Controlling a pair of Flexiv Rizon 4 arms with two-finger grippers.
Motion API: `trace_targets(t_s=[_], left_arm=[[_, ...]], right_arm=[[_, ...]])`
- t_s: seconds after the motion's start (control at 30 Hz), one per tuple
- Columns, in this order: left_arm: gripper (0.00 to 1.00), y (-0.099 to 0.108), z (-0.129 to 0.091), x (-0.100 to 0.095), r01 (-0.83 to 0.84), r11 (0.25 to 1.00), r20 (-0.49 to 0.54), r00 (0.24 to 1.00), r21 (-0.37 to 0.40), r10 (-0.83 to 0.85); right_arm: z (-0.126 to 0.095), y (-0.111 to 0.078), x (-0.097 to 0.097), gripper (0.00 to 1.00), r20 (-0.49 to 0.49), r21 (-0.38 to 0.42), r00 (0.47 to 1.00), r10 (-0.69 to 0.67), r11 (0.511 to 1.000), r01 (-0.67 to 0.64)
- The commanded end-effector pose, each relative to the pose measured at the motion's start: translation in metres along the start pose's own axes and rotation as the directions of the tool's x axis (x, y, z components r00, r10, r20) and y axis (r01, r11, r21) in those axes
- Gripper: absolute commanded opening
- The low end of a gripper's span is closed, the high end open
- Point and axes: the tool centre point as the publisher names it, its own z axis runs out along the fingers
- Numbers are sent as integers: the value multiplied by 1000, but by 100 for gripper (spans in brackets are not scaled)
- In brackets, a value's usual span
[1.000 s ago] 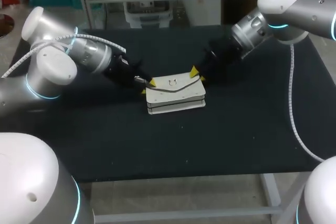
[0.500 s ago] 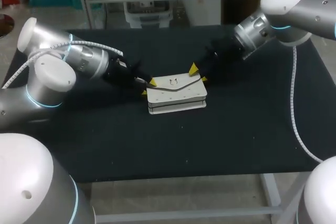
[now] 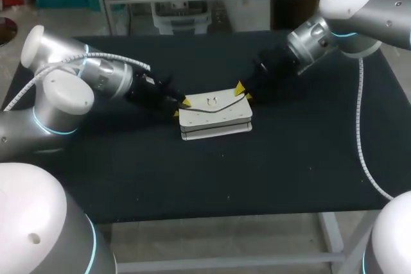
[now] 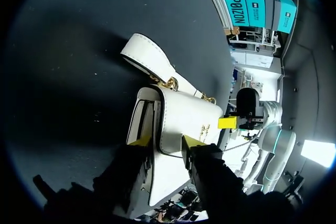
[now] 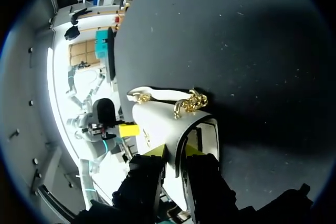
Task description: Pick up the bag, open it, inspect its contents, close it, and place it on the opposite side
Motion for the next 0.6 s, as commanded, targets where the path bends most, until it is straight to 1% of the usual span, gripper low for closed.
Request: trace_targets(t_s=[0.03,0.07,0.27,0.53,0.6], left_arm=[[100,7,-3,3,-8,1000,4,1000,19,8],[100,7,-4,4,-8,1000,5,1000,19,8],[100,13,-16,7,-8,999,29,1000,51,6],[100,12,-30,7,13,996,78,997,86,-20],[100,11,-35,8,13,997,89,996,81,-21]], right_arm=[[-7,0,1,98,-7,14,1000,-3,1000,3],[-9,-1,2,100,-4,17,1000,-2,1000,2],[-21,-10,7,100,20,10,1000,-7,1000,7],[-19,-28,11,100,65,11,998,-18,1000,17],[-17,-32,9,100,78,11,997,-19,1000,18]])
